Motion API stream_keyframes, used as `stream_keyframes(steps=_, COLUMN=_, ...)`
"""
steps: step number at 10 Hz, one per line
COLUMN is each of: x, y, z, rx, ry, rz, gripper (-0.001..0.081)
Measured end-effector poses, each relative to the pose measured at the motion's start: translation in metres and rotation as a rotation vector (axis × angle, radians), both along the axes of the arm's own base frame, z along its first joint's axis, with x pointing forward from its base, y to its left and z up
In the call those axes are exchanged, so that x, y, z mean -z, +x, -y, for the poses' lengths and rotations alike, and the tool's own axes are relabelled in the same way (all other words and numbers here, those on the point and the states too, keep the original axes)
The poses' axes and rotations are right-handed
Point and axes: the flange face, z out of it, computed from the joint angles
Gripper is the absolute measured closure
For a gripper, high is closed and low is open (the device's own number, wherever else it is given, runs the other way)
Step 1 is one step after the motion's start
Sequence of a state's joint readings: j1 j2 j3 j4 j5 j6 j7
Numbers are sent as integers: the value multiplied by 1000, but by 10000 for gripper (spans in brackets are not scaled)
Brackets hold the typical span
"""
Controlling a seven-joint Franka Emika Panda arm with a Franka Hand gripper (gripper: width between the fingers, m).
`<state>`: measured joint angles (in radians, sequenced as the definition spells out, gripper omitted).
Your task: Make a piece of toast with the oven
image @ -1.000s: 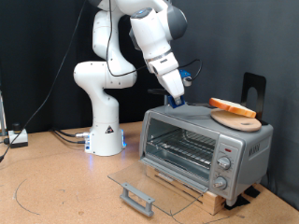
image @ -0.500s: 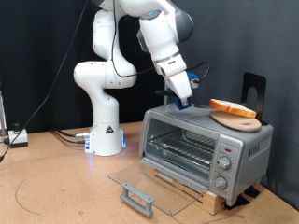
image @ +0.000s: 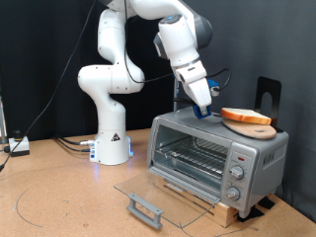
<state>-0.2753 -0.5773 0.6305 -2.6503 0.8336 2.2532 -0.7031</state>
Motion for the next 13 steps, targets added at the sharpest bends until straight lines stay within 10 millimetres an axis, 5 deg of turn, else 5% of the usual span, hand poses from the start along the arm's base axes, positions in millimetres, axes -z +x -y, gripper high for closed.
stream_keyframes(steps=7, x=10, y=19, z=-25, rx=42, ry=67, rz=25, gripper=411)
stream_keyframes(steps=13, x=2, y=22, z=8, rx=25, ry=169, rz=-50, gripper=411)
